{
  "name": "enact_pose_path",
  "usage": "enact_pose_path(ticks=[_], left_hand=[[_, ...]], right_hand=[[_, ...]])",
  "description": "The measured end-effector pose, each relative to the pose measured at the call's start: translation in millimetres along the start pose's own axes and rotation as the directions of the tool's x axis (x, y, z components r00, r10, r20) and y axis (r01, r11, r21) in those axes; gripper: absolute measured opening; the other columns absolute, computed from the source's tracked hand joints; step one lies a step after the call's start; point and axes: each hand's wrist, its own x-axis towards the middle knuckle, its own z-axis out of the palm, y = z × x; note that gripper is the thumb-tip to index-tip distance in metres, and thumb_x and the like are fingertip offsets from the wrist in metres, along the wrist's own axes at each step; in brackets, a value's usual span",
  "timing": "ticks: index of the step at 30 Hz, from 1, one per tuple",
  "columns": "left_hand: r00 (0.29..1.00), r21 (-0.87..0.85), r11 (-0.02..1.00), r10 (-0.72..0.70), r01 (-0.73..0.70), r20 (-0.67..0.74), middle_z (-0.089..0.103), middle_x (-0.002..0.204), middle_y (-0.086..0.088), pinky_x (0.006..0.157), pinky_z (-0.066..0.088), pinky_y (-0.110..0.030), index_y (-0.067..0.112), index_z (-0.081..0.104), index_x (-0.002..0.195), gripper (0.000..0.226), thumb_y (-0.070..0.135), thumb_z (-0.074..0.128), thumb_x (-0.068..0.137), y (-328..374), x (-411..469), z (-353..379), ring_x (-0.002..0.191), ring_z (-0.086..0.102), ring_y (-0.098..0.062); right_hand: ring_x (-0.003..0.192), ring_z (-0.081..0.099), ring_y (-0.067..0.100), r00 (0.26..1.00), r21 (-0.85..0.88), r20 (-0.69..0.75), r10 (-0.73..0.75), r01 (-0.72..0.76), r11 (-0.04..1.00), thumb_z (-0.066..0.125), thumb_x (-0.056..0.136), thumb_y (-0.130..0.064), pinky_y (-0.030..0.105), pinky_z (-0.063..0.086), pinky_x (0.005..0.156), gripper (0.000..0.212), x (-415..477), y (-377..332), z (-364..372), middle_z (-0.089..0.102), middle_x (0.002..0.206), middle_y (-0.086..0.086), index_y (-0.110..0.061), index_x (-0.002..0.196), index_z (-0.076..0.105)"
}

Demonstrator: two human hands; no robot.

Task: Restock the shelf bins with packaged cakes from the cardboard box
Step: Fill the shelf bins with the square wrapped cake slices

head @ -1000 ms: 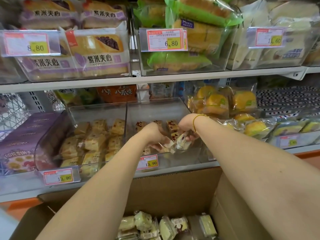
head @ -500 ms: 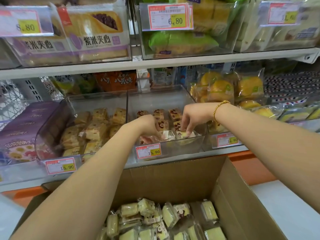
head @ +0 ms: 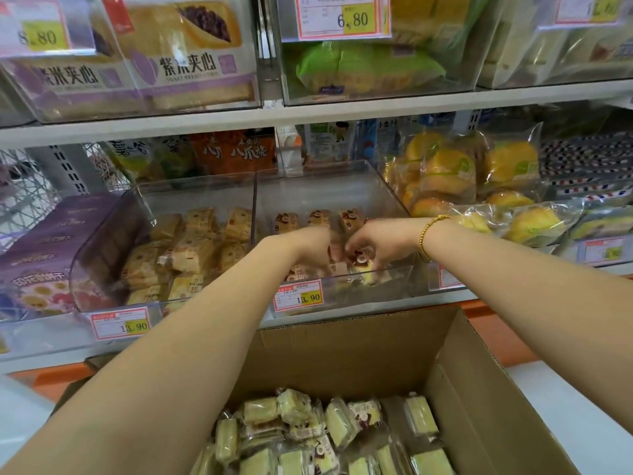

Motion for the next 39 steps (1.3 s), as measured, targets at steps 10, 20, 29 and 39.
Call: enact_pose_path(ticks=[10, 20, 29, 39], left_hand=[[0.982, 0.212, 0.977, -0.057, 0.018, 0.181, 0.065, 0.109, -0.008, 0.079, 0.053, -0.036, 0.009, 0.059, 0.123, 0.031, 0.013, 0.049, 0.094, 7, 28, 14, 0.089, 0.061, -0.024], [0.890, -0.298, 0.922, -0.095, 0.248, 0.446, 0.058, 0.107, -0.005, 0.074, 0.052, -0.021, 0.000, 0.052, 0.132, 0.036, 0.005, 0.051, 0.096, 7, 19, -13, 0.081, 0.057, -0.012], [0.895, -0.417, 0.860, -0.094, 0.293, 0.436, 0.070, 0.106, -0.008, 0.090, 0.054, -0.035, 0.002, 0.063, 0.116, 0.031, 0.021, 0.044, 0.102, 10, 8, -3, 0.091, 0.067, -0.019], [0.954, -0.351, 0.921, -0.061, 0.167, 0.294, 0.063, 0.108, 0.003, 0.101, 0.037, -0.031, 0.012, 0.066, 0.111, 0.043, 0.036, 0.031, 0.105, 15, -11, 12, 0.097, 0.056, -0.014]], right_hand=[[0.109, 0.056, 0.021, 0.983, 0.115, -0.143, 0.112, -0.095, 0.989, 0.070, 0.086, -0.016, 0.027, 0.047, 0.083, 0.067, 8, 3, 11, 0.055, 0.132, 0.006, -0.019, 0.144, 0.037], [0.098, 0.056, 0.025, 0.929, 0.132, 0.131, 0.346, -0.362, 0.923, 0.056, 0.096, -0.028, 0.030, 0.045, 0.072, 0.038, 12, -14, 3, 0.055, 0.111, 0.009, -0.005, 0.127, 0.053], [0.063, 0.047, 0.014, 0.919, 0.229, 0.140, 0.367, -0.391, 0.891, 0.061, 0.093, -0.031, 0.025, 0.042, 0.056, 0.043, 12, -19, 7, 0.057, 0.089, 0.004, -0.005, 0.126, 0.055], [0.102, 0.064, 0.034, 0.878, 0.360, -0.091, 0.470, -0.411, 0.837, 0.058, 0.095, -0.028, 0.043, 0.054, 0.090, 0.043, -7, -19, -55, 0.059, 0.118, 0.019, 0.003, 0.125, 0.050]])
